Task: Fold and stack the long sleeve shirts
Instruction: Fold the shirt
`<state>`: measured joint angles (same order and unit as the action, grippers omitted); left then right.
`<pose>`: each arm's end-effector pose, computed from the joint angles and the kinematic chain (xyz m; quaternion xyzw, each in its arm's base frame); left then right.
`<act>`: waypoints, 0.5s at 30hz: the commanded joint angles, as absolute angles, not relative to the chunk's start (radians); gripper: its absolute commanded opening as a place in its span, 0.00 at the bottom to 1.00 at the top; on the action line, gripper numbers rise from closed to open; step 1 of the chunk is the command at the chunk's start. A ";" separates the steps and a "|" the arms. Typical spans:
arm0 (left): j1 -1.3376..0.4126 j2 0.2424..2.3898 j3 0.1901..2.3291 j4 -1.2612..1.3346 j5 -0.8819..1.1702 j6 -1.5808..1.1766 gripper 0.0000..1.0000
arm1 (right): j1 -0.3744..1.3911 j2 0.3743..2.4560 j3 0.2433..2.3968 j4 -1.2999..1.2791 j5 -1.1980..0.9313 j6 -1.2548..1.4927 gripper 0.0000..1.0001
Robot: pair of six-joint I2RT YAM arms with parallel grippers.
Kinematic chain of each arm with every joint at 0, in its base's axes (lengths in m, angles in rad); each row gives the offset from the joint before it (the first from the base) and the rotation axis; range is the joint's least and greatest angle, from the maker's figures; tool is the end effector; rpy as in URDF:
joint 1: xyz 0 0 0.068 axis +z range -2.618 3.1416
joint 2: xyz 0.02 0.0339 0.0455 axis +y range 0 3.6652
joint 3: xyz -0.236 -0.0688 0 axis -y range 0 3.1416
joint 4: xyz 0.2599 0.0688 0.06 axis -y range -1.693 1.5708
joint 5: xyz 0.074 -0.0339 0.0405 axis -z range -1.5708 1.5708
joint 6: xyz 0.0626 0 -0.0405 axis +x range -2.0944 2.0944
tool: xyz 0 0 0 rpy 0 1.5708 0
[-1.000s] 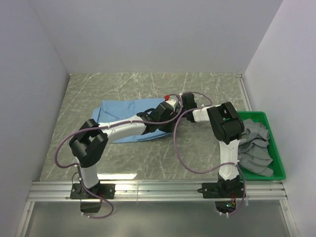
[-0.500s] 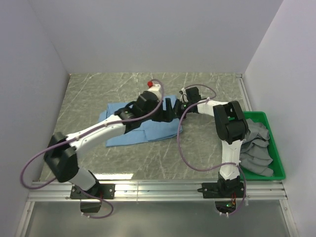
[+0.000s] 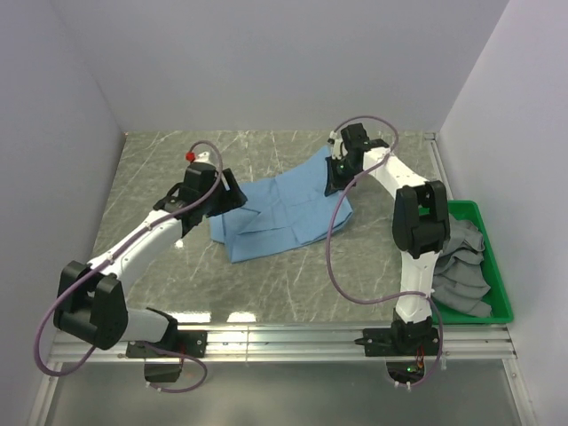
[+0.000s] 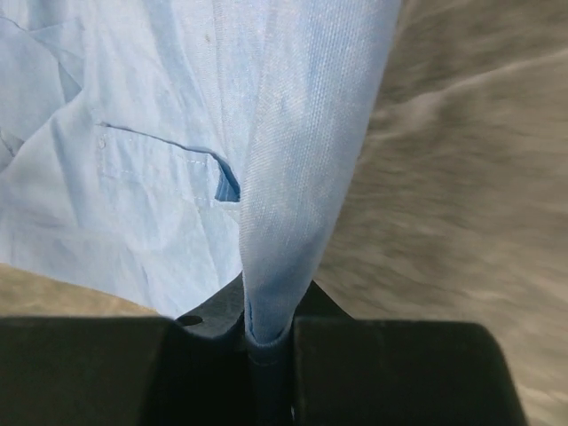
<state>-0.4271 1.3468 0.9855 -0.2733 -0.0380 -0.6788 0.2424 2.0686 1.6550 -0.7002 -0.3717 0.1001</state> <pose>0.3122 -0.1395 0.2269 -0.1205 0.8841 -0.2225 0.3928 0.4345 0.1308 0.1526 -0.1098 0.9518 0.2153 0.1887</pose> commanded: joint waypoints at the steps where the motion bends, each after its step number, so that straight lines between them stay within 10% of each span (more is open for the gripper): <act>1: -0.356 1.287 0.945 -0.270 0.014 -0.721 0.74 | 0.256 2.022 1.756 -0.854 -0.224 -0.029 0.00; 15: -0.281 1.511 0.842 -0.147 0.196 -0.916 0.61 | 0.400 2.051 1.959 -1.028 0.316 -0.080 0.00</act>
